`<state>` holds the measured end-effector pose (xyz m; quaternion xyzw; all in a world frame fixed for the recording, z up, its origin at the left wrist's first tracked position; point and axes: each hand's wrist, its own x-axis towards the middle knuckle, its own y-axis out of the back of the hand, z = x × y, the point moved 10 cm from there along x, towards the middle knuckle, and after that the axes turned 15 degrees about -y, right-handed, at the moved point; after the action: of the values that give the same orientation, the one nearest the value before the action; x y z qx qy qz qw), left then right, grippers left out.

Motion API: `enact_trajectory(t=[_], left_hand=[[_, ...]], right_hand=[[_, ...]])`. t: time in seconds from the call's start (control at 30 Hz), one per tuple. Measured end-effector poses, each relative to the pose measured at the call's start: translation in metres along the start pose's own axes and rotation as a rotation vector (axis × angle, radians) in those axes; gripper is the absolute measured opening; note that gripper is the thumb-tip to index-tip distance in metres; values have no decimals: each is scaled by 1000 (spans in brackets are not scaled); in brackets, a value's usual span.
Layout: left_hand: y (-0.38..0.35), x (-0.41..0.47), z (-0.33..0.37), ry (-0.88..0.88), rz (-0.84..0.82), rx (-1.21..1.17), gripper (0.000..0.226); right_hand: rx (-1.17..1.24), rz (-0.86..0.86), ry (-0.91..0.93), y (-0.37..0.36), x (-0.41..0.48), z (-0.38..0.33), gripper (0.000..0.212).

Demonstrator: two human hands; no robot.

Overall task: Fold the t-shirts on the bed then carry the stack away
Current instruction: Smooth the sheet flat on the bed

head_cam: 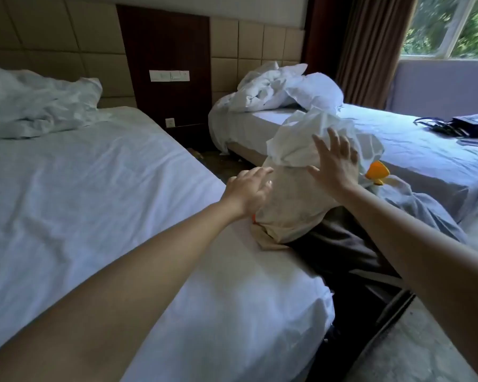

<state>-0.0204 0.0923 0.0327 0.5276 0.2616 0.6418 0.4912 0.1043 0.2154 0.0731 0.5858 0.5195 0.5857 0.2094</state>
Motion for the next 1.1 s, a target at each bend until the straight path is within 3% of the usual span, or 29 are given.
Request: enact_trajectory(t=[0.1,0.2,0.33,0.4,0.53,0.6,0.67,0.73,0.83,0.9,1.0,1.1], left_hand=[[-7,1,-9,59,14,-70,43],[-15,-5,-21,132,34,-204,45],[-13,-27,-34,476,299,-890,32],[-23,-43,-30,679,363,-1243,42],[-38,-70,-6,795,292,-1634,76],[-36,-85,18,794,235,-1754,77],[-26,-90,25,750,276,-1714,65],[-11,-99,27,714,301,-1589,68],[-8,-115,-5,801,419,-1413,28],[-5,-143,-39,962,603,-1281,26],[21,-174,-72,963,899,-1185,24],[63,-209,-103,937,1138,-1024,31]], right_hand=[[-78,8,0,-13,18,17,41],[123,30,-63,-9,18,26,24],[573,-12,-114,12,-27,-6,22],[720,-76,-136,15,-64,-23,23],[1014,-141,-105,25,-126,-41,22],[1146,-262,-87,25,-151,-59,18],[1198,-392,-37,25,-174,-81,19],[1210,-470,52,34,-192,-99,20],[1141,-543,95,41,-206,-103,12],[995,-440,37,36,-203,-88,15],[813,-203,1,38,-197,-72,23],[556,-273,-71,21,-195,-80,55]])
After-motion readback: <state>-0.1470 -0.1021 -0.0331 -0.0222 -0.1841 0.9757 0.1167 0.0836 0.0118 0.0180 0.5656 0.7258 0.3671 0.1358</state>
